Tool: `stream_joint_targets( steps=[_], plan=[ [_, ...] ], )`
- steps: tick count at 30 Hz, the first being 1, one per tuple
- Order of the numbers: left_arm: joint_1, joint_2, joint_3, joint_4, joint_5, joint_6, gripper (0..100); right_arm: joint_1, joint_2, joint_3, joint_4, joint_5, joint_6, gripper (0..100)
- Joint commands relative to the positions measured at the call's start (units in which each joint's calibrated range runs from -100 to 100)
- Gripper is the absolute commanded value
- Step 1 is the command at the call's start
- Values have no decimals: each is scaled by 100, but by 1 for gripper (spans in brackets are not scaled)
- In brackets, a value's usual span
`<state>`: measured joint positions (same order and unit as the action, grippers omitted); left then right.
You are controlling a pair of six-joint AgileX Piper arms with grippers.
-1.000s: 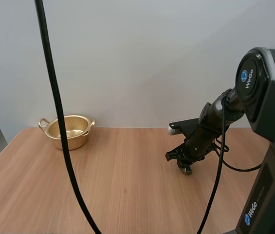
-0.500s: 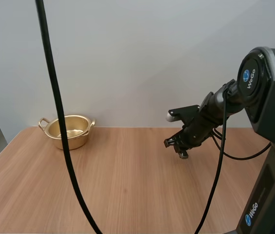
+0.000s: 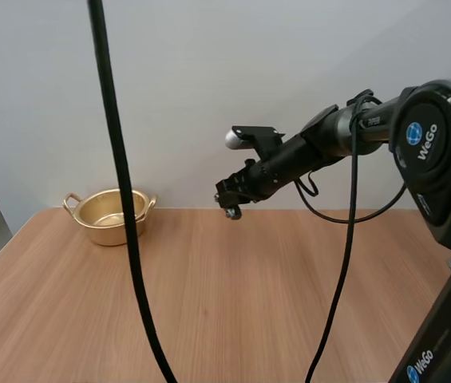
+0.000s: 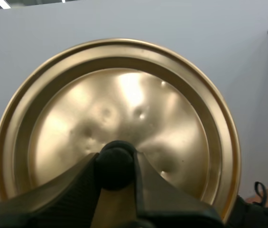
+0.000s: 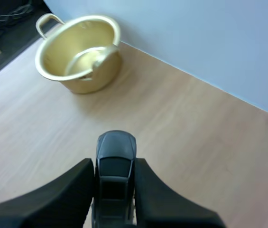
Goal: Open the pot, put the car inside, and close it
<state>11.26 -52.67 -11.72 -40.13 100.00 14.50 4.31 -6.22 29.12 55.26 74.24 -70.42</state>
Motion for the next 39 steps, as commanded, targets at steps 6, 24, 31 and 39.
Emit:
stream_joint_targets(
  steps=[6,24,31,39],
  plan=[
    [5,-236,-3,65,-827,-58,0,1089,56,-302,271,-1372,-345,0],
    [33,-972,-3,955,-2445,-512,0,1581,2268,-2696,-95,-2490,0,0],
    [33,-949,-3,1168,-2445,-512,0,1641,2924,-3609,-106,-2490,0,0],
    [33,-949,-3,1460,-2445,-512,0,1689,3556,-4574,-75,-2490,0,0]
  ],
)
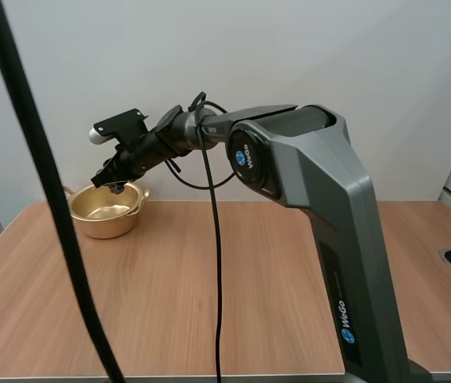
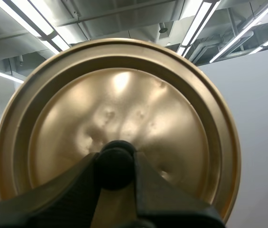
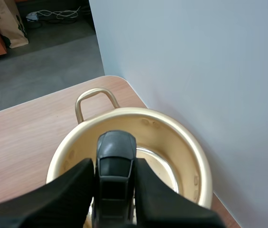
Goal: Open the pot, put the car inside, and close it
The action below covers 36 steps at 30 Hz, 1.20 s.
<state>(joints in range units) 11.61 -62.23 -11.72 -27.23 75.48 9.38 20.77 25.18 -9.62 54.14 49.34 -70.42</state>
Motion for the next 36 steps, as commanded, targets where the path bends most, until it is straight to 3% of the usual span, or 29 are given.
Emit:
stream_joint_targets(
  steps=[1,14,28,29,33,36],
  plan=[
    [-2,7,-3,183,7,0,0,58,506,-735,37,0,-11,0],
    [-2,7,193,264,266,0,0,327,1055,-837,-557,-857,-203,0],
    [-2,7,550,350,266,0,0,344,1055,-837,-875,-1132,-119,0],
    [-2,7,550,350,266,0,0,344,1055,-837,-875,-1132,-119,2],
    [-2,7,550,350,266,0,0,344,1055,-837,-875,-1132,-119,27],
    [-2,7,550,350,266,0,0,344,1055,-837,-875,-1132,-110,38]
  ],
)
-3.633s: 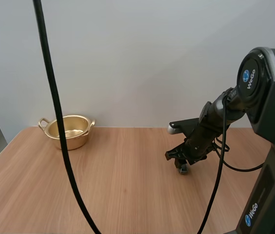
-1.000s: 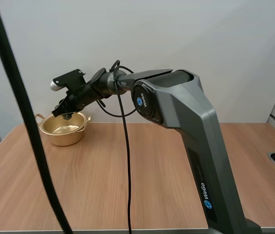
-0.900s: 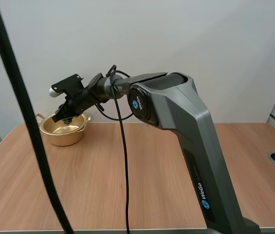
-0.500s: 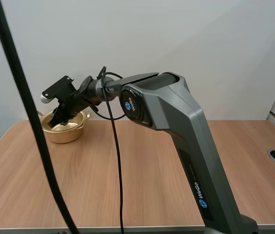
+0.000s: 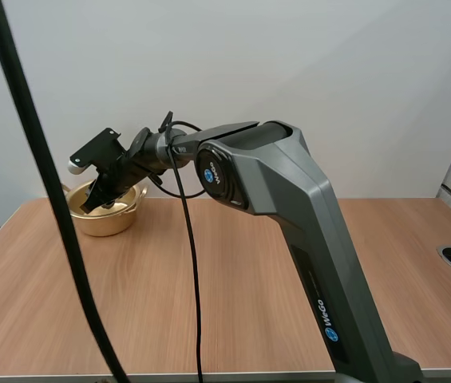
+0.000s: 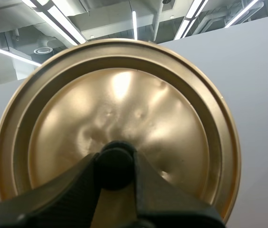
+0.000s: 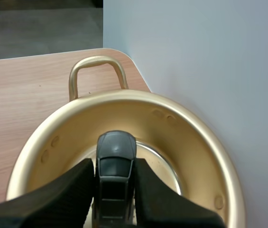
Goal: Open the pot, put the car inside, and close it
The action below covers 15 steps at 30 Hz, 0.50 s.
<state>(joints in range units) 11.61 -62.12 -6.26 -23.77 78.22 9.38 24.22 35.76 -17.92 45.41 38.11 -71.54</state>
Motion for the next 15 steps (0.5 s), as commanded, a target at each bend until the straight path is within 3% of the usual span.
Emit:
stream_joint_targets(
  steps=[1,10,15],
  plan=[
    [-2,-4,5,4,-9,0,0,-1,-4,-7,-2,-9,1,41],
    [-2,-4,5,4,-9,0,0,-1,-4,-7,-17,-9,116,59],
    [-2,-4,5,4,-9,0,0,-1,-4,-7,-17,-9,116,61]
  ],
)
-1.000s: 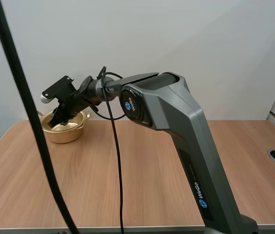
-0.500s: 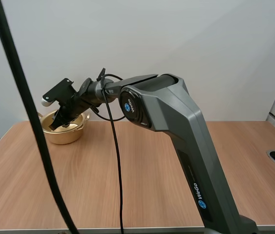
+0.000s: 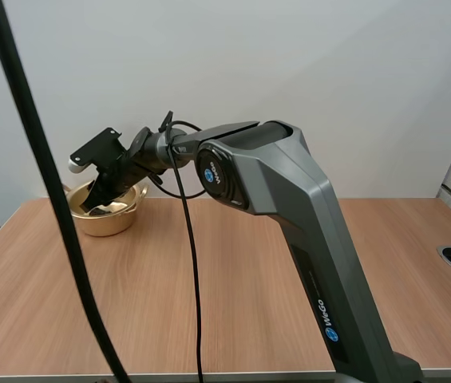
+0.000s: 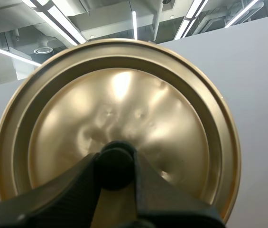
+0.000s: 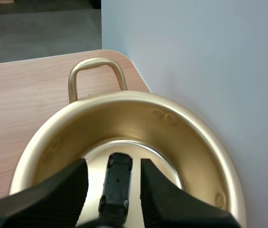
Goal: Open the pot, put the car inside, and close it
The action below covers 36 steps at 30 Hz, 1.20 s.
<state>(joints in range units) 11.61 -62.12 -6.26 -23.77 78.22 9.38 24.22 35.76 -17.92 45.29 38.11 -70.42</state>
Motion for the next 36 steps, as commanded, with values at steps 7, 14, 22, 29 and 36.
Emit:
stream_joint_targets(
  steps=[7,14,22,29,36],
  plan=[
    [-2,-4,37,238,-24,0,0,-26,-199,-7,-967,95,814,26],
    [-2,-4,511,407,38,0,0,-250,-777,-7,-1383,1079,1069,0],
    [-2,-4,1520,571,-361,73,0,-771,-1522,-7,-1383,1922,1344,0],
    [-2,21,3010,653,-1938,506,0,-1333,-2257,-7,-1383,3051,1548,0],
    [-2,972,4428,653,-3602,925,0,-1894,-3247,-7,-1383,4399,1562,0]
  ],
)
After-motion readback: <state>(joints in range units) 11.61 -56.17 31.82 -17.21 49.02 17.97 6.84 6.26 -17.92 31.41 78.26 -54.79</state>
